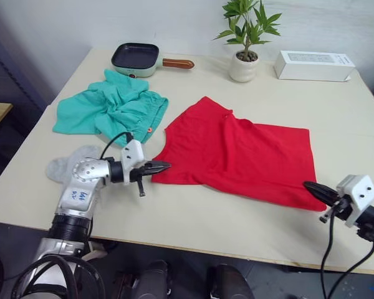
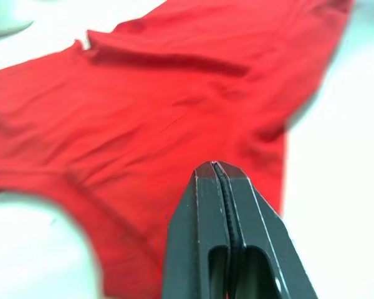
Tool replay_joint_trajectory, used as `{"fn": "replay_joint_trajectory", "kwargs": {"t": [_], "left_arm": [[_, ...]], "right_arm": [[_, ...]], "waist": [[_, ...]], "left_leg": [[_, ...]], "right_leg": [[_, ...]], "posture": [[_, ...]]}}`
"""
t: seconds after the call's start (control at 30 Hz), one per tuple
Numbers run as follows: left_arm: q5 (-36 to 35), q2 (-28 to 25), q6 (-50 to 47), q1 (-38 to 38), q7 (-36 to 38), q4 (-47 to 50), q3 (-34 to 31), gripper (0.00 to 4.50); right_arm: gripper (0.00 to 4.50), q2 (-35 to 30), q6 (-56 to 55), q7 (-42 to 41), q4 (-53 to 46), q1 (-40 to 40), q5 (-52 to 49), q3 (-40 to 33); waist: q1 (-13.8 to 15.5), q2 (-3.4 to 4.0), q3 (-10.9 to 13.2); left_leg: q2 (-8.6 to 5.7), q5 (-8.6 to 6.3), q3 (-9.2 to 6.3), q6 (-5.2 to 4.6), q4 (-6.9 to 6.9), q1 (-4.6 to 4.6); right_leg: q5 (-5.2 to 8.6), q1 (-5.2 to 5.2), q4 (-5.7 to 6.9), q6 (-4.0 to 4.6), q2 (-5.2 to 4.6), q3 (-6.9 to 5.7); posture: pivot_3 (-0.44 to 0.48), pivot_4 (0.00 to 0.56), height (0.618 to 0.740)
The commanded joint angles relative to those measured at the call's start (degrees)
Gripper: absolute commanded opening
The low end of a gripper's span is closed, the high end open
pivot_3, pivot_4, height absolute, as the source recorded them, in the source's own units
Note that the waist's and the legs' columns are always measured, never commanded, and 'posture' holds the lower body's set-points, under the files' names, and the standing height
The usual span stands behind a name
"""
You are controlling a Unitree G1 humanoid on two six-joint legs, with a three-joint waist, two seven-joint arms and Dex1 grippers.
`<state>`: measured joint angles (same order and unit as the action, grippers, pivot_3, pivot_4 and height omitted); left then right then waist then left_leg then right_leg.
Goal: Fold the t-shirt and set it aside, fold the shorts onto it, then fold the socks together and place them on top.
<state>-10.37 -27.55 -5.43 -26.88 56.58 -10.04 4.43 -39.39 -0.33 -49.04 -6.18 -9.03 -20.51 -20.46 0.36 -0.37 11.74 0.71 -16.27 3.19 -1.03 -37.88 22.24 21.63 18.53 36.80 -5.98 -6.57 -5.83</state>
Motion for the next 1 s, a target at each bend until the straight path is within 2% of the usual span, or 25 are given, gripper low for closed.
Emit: {"fn": "replay_joint_trajectory", "kwargs": {"t": [0.03,0.1,0.2,0.3,0.5,0.6,0.63,0.7,0.73,0.83,1.0], "left_arm": [[4.1,2.9,-1.4,-0.1,-6.5,0.8,2.8,0.00],[6.7,3.9,-3.9,-0.3,-10.8,-0.6,3.5,0.00],[6.9,2.8,-7.4,1.8,-10.5,2.4,4.2,0.00],[7.2,-0.6,-10.1,3.6,-9.2,5.8,4.2,0.00],[3.6,-5.2,-11.4,4.7,-7.1,10.3,0.6,0.00],[-1.3,-5.9,-9.2,4.3,-3.8,13.2,-2.3,0.00],[-2.9,-6.5,-9.1,4.2,-2.3,14.2,-3.3,0.00],[-3.5,-9.5,-8.3,4.7,1.1,15.2,-3.7,0.39],[-2.7,-11.2,-6.0,5.2,2.8,15.1,-3.2,0.60],[-0.7,-13.9,0.1,6.3,5.5,13.5,-1.3,1.55],[7.4,-13.2,9.8,4.5,3.1,7.1,3.5,3.13]], "right_arm": [[0.01,3.5,-0.9,2.6,-3.7,-1.1,2.5,4.9],[0.01,5.0,-1.9,4.4,-2.3,-1.1,4.8,6.2],[0.01,4.6,-4.6,5.3,2.2,-2.2,6.7,4.7],[0.01,2.9,-5.9,5.4,6.0,-3.0,6.2,0.8],[0.01,-3.1,-7.1,3.2,12.4,-4.6,4.4,-7.0],[0.01,-6.2,-2.9,0.1,11.2,-4.3,-0.7,-11.2],[0.17,-7.2,-1.1,-1.4,10.4,-4.3,-2.7,-12.4],[0.56,-9.8,-0.2,-5.4,9.5,-5.3,-3.5,-12.6],[0.92,-11.3,-1.6,-7.5,9.6,-5.9,-2.3,-11.8],[1.97,-14.6,-4.2,-13.6,10.3,-7.3,-0.2,-8.9],[3.71,-16.0,-10.0,-15.0,15.5,-3.5,5.8,-3.0]], "waist": [[0.4,0.00,0.0],[0.5,0.00,0.0],[0.6,0.00,0.0],[0.3,0.02,0.0],[0.1,0.03,0.0],[-0.1,0.03,0.0],[-0.2,0.03,0.0],[-0.4,0.04,0.0],[-0.5,0.04,0.0],[-0.3,0.04,0.0],[0.0,0.04,0.0]], "left_leg": [[-0.01,-0.01,0.00,0.00,0.00,0.03],[-0.03,-0.01,0.04,0.00,0.00,0.14],[-0.05,-0.01,0.06,-0.01,0.01,0.09],[-0.03,-0.01,0.09,0.00,0.05,0.02],[-0.02,0.06,0.12,0.04,0.44,-0.15],[-0.01,0.17,0.11,0.12,0.72,-0.14],[0.00,0.17,0.11,0.14,0.73,-0.13],[0.00,0.18,0.11,0.14,0.76,-0.12],[0.00,0.18,0.11,0.14,0.77,-0.12],[0.01,0.18,0.14,0.14,0.81,-0.15],[-0.01,0.17,0.18,-0.03,0.76,-0.09]], "right_leg": [[0.00,0.03,0.01,0.00,0.00,0.00],[0.00,0.15,0.02,0.00,0.00,0.01],[0.00,0.14,0.05,0.00,0.00,0.01],[0.00,0.10,0.04,0.00,0.00,0.03],[-0.04,0.03,-0.20,0.07,0.00,0.05],[-0.08,0.10,-0.31,0.15,0.00,0.01],[-0.08,0.12,-0.31,0.15,0.01,0.00],[-0.08,0.13,-0.33,0.15,0.01,-0.02],[-0.08,0.12,-0.35,0.15,0.02,-0.02],[-0.08,0.09,-0.41,0.15,0.05,-0.05],[-0.22,0.03,-0.69,0.07,0.02,-0.02]], "posture": [[0.000,0.150,0.740],[0.000,0.150,0.740],[0.000,0.150,0.740],[0.000,0.150,0.740],[0.000,0.150,0.740],[0.000,0.150,0.740],[0.000,0.150,0.740],[0.000,0.150,0.740],[0.000,0.150,0.740],[0.000,0.150,0.740],[0.000,0.150,0.740]]}}
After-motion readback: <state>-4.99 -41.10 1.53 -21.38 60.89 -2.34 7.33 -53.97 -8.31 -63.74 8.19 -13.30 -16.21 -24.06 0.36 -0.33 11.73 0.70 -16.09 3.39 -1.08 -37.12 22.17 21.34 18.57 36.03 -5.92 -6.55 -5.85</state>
